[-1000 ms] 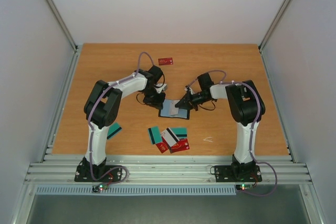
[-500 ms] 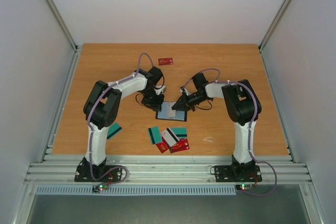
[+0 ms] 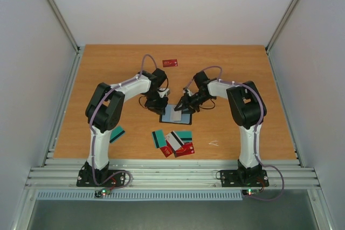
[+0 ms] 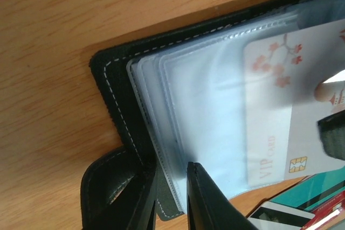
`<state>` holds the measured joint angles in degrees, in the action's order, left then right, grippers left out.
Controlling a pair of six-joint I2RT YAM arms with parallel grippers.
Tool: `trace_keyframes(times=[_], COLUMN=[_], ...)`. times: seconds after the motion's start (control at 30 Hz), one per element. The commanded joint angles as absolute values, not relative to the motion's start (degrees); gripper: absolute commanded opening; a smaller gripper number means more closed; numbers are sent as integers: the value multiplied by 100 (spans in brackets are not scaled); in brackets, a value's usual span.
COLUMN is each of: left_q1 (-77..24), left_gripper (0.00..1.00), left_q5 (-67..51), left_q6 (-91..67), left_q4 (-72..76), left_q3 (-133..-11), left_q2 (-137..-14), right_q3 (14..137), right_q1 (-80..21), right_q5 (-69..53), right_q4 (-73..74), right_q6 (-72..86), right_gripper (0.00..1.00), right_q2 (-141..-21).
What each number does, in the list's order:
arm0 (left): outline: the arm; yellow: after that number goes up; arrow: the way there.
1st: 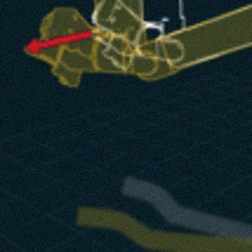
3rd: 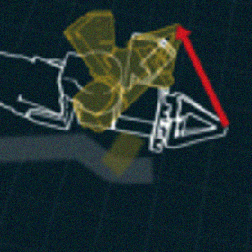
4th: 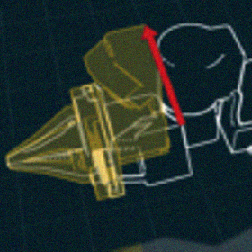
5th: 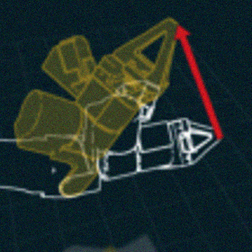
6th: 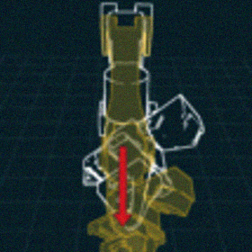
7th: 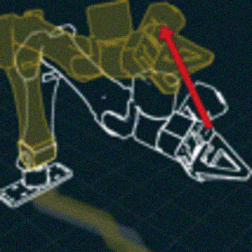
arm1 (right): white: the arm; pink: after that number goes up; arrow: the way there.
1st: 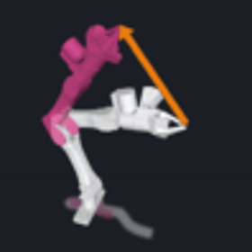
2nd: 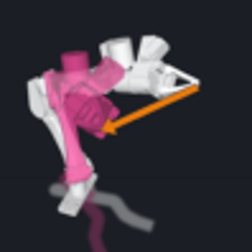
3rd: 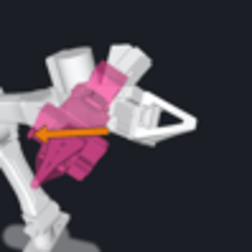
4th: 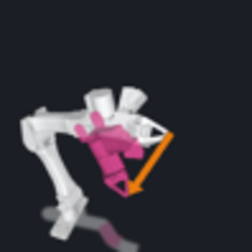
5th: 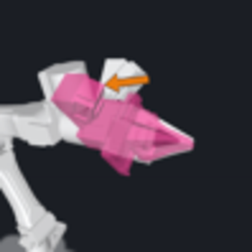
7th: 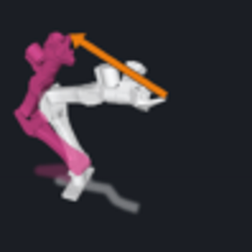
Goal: Put the credit cards into the card holder
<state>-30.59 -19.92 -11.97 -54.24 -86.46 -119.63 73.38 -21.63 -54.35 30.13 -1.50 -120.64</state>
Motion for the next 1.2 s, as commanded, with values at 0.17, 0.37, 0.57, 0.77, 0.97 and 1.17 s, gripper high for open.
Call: trace_keyframes(times=[0.17, 0.37, 0.57, 0.77, 0.97, 1.17], left_q1=[-3042, -3008, -2984, -2971, -2971, -2971], left_gripper=[17, 17, 17, 15, 13, 13], left_q5=[-1894, -1871, -1883, -1810, -1733, -1740], left_q6=[-1213, -1251, -1275, -1208, -1128, -1069], left_q4=[-5717, -5721, -5716, -5696, -5671, -5660], left_q3=[-8798, -8755, -8763, -8736, -8749, -8769], left_q2=[-11704, -11589, -11535, -11645, -11762, -11862], right_q3=[7866, 7947, 7995, 8083, 8213, 8267], right_q1=[-2234, -2293, -2364, -2448, -2722, -2985], right_q5=[-4552, -4091, -3674, -3149, -2474, -1720], right_q4=[4519, 4912, 5196, 5478, 5748, 5839], right_q6=[-395, -457, -595, -832, -1070, -1116], right_gripper=[42, 43, 39, 28, 12, 6], right_q2=[-11848, -11646, -11458, -11254, -11369, -11513])
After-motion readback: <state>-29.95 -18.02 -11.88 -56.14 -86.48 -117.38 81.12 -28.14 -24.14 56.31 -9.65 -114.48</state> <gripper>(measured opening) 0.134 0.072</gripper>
